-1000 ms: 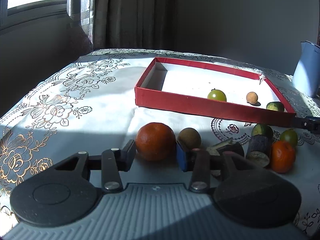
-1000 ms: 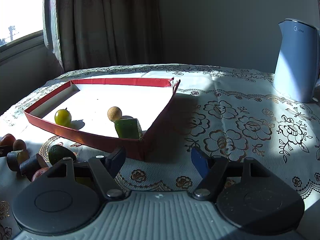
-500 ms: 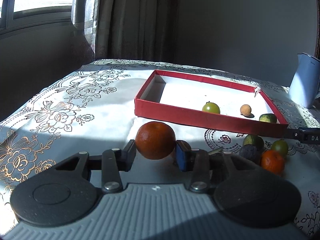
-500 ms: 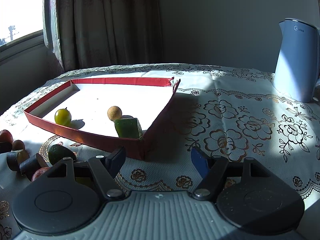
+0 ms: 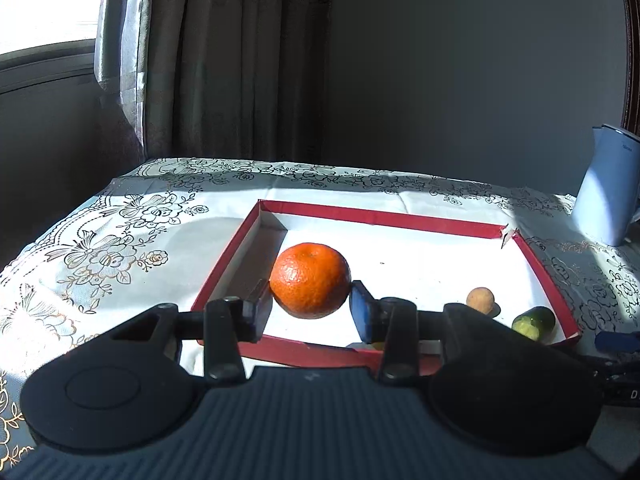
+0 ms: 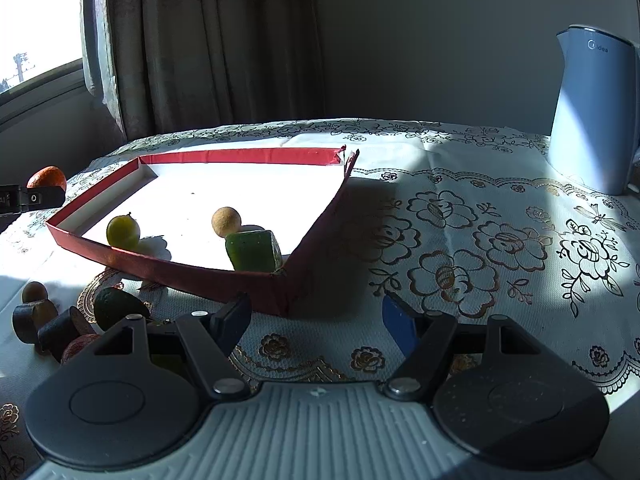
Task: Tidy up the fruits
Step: 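Carry the tangerine into the red tray and open the left tool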
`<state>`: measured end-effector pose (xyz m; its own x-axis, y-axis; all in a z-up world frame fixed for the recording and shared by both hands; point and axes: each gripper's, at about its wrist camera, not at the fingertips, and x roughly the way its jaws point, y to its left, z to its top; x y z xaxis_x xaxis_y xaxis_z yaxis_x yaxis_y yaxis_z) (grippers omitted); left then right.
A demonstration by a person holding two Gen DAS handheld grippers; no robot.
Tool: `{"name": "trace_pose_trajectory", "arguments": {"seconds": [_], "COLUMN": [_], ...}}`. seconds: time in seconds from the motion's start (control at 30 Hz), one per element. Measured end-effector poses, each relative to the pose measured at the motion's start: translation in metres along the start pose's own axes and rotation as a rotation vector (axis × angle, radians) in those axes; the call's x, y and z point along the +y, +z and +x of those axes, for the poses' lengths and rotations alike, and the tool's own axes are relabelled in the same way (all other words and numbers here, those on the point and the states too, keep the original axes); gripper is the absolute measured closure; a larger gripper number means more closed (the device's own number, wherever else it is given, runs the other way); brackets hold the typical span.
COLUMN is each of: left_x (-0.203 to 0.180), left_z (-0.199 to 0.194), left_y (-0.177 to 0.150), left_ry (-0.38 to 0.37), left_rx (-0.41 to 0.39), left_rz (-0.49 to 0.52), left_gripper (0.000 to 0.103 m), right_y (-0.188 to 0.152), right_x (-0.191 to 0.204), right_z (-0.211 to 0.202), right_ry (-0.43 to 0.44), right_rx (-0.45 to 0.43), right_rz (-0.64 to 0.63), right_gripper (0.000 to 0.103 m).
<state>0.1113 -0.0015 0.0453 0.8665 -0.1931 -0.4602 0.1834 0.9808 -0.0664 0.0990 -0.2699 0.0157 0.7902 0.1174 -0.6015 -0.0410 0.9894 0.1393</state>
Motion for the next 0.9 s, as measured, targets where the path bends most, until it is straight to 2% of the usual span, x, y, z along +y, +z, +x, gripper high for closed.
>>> {"name": "trace_pose_trajectory", "arguments": {"seconds": [0.13, 0.33, 0.4, 0.47, 0.57, 0.67, 0.77, 0.9], "left_x": [0.008, 0.019, 0.02, 0.02, 0.016, 0.015, 0.022, 0.027], "left_z": [0.017, 0.014, 0.009, 0.002, -0.012, -0.022, -0.044, -0.068], "left_y": [-0.009, -0.014, -0.013, -0.013, -0.011, -0.011, -0.014, -0.03], "left_ry": [0.0, -0.033, -0.02, 0.002, 0.028, 0.036, 0.02, 0.036], "left_rx": [0.031, 0.001, -0.025, -0.054, -0.119, -0.124, -0.125, -0.115], "left_rz": [-0.037, -0.074, -0.08, -0.077, -0.059, -0.052, -0.095, -0.095], "left_gripper": [0.065, 0.063, 0.051, 0.026, 0.007, 0.004, 0.0, 0.0], "right_y": [0.0, 0.0, 0.0, 0.001, 0.001, 0.001, 0.001, 0.0], "right_x": [0.002, 0.005, 0.003, 0.001, -0.002, -0.005, -0.007, -0.003], "right_z": [0.002, 0.001, 0.001, 0.002, 0.003, 0.003, 0.001, -0.003], "right_ry": [0.0, -0.009, -0.009, -0.009, -0.004, 0.016, 0.023, 0.013], "right_rx": [0.01, 0.011, 0.009, 0.01, 0.017, 0.017, 0.011, -0.002], "right_rz": [-0.008, -0.024, -0.017, -0.005, 0.013, 0.032, 0.042, 0.023], "right_gripper": [0.031, 0.031, 0.027, 0.025, 0.025, 0.025, 0.025, 0.025]}}
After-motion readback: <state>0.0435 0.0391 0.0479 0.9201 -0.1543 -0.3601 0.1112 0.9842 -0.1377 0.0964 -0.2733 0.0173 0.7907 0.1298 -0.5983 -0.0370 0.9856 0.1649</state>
